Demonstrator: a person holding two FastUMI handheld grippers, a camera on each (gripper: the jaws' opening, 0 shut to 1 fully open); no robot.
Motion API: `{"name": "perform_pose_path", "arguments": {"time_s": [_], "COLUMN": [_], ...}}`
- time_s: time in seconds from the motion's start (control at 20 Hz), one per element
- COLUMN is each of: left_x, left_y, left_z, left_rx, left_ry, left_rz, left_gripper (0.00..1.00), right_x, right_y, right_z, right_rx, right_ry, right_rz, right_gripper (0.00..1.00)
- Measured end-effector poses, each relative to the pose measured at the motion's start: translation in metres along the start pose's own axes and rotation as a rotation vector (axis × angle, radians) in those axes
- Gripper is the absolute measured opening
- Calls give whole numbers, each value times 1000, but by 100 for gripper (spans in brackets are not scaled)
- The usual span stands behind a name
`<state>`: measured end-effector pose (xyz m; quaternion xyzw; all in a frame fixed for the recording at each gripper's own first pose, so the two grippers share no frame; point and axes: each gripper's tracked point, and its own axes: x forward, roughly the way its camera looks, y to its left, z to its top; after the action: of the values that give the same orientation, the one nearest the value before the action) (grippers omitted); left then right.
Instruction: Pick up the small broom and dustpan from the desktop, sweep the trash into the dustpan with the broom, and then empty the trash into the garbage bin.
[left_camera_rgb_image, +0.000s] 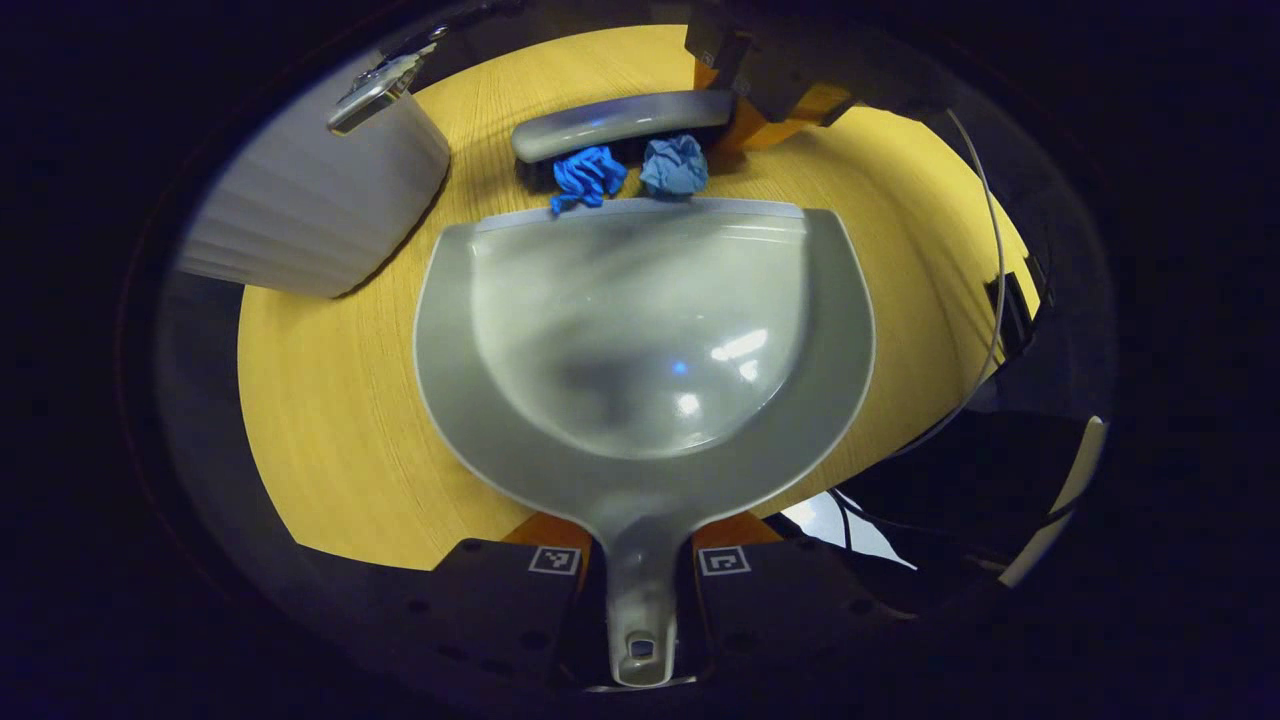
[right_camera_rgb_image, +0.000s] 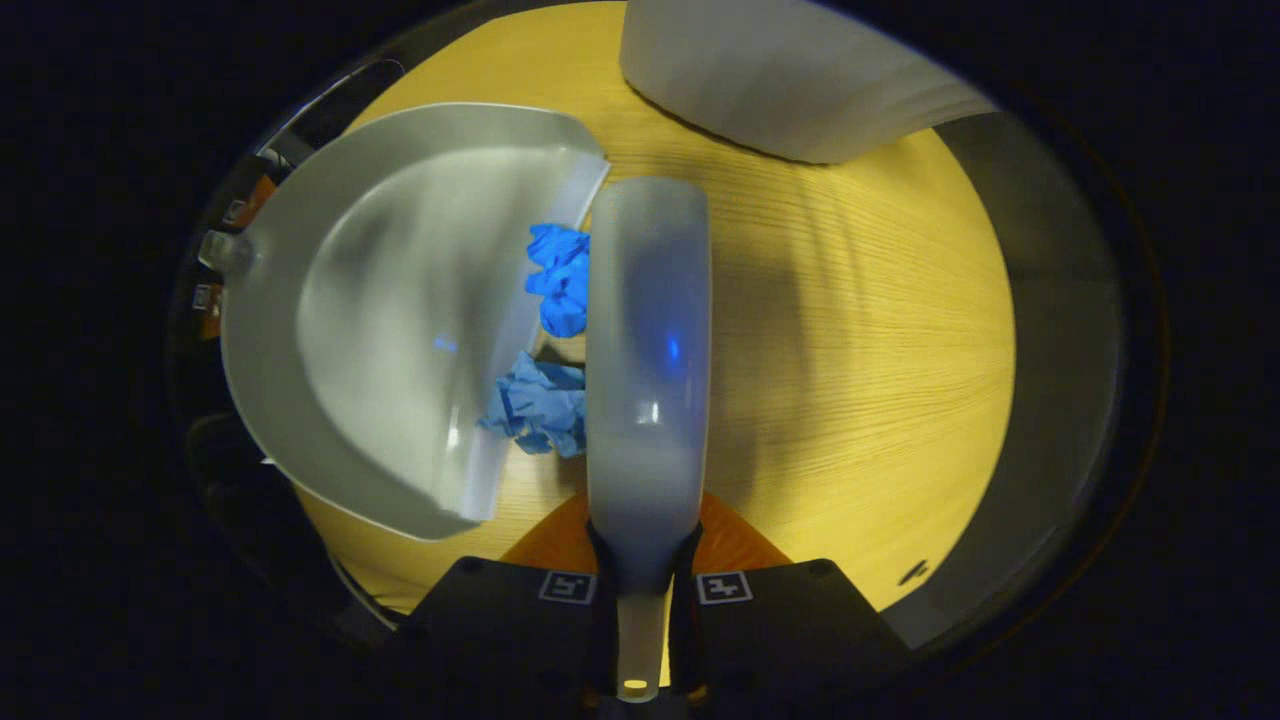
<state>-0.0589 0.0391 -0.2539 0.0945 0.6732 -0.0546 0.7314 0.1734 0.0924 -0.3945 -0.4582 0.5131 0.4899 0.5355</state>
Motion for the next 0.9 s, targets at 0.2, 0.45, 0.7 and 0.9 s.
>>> {"name": "perform_pose_path", "arguments": {"time_s": [0.2,0.45,0.7,0.9], "left_x": [0,2,-2,0], "left_y": [0,2,-3,-6], "left_z": [1,1,0,3], "left_rx": [16,54,-20,-87], "left_ry": [-27,-66,-142,-286], "left_rz": [8,36,38,4], "left_gripper": [27,27,27,27], "right_x": [0,-7,-19,-52], "right_y": [12,42,58,51], "right_z": [-3,-5,-3,7], "right_rx": [105,189,290,401], "right_ry": [-5,-42,-169,-385], "right_rz": [168,389,515,523], "right_gripper": [22,22,22,22]}}
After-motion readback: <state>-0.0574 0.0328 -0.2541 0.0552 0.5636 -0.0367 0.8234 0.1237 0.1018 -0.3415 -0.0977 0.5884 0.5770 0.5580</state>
